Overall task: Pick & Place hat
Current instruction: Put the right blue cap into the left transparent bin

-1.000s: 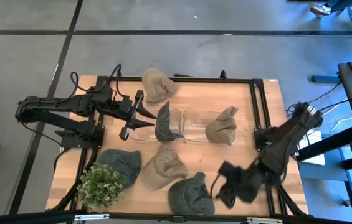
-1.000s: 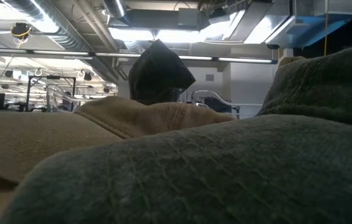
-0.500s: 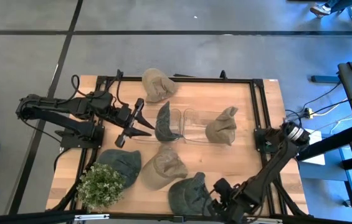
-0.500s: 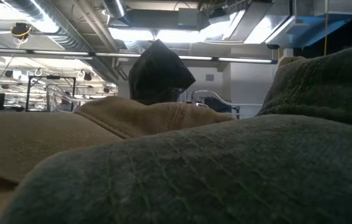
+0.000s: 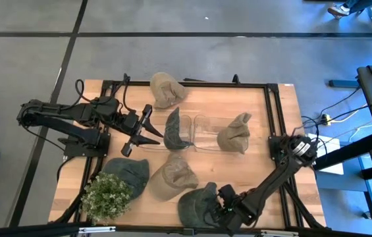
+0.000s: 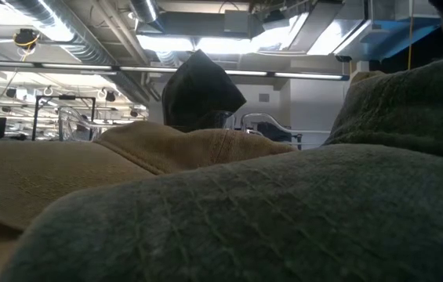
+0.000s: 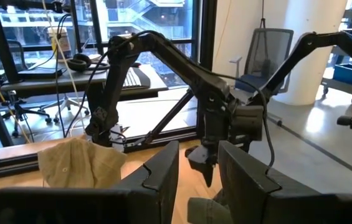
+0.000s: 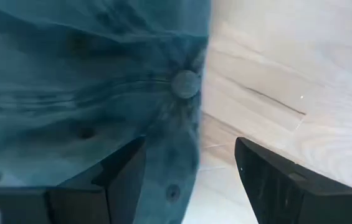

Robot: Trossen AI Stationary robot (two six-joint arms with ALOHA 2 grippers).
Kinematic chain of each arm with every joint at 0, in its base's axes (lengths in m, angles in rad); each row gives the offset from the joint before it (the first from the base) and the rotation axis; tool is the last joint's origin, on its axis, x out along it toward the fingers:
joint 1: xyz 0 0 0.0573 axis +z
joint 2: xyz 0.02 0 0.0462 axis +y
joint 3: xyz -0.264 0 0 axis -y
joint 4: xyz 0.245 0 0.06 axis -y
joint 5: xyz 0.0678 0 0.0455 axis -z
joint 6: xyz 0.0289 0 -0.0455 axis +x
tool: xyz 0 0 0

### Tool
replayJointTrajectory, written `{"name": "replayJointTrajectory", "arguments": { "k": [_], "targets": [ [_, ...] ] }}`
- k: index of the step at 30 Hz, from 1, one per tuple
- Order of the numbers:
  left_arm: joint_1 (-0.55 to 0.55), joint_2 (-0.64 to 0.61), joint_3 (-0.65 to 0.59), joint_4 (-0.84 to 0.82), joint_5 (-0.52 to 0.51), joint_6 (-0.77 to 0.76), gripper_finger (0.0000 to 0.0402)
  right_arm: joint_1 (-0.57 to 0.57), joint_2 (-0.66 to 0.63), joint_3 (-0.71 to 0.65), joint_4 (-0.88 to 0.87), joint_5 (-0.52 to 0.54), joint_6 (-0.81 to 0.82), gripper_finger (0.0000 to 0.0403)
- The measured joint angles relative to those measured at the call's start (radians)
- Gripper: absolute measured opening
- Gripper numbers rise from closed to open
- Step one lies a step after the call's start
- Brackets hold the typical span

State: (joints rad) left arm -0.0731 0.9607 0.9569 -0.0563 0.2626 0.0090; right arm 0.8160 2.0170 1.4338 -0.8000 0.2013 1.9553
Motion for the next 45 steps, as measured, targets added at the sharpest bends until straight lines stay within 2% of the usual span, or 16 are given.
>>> {"name": "replayJointTrajectory", "arguments": {
  "k": [10,13,16,24,26,29,31,36,45],
  "targets": [
    [0.000,0.000,0.000,-0.001,0.000,-0.007,0.0108,0.000,0.093,0.005,0.065,-0.040,-0.004,0.0245],
    [0.000,0.000,0.000,-0.001,0.000,-0.007,0.0108,-0.002,0.114,0.008,0.048,-0.072,0.000,0.0234],
    [0.000,0.000,0.000,-0.005,0.000,-0.007,0.0110,-0.002,0.118,0.010,0.022,-0.090,0.001,0.0194],
    [0.000,0.000,0.000,-0.005,0.000,-0.007,0.0107,-0.001,0.118,0.006,-0.005,-0.085,0.000,0.0028],
    [0.000,0.000,0.000,-0.005,0.000,-0.007,0.0108,0.000,0.118,0.018,-0.021,-0.076,-0.005,0.0010],
    [0.000,0.000,0.000,-0.005,0.000,-0.006,0.0111,0.000,0.122,0.030,-0.060,-0.084,-0.047,0.0019],
    [0.000,0.000,0.000,-0.005,0.000,-0.006,0.0111,-0.003,0.119,0.032,-0.128,-0.128,-0.051,0.0023],
    [0.000,0.000,0.001,-0.005,0.000,-0.006,0.0108,0.001,0.108,0.026,-0.301,-0.165,-0.052,0.0006],
    [0.000,0.000,0.001,-0.007,0.000,-0.013,0.0110,0.000,0.023,0.021,-0.354,-0.152,-0.053,0.0004]
  ]
}}
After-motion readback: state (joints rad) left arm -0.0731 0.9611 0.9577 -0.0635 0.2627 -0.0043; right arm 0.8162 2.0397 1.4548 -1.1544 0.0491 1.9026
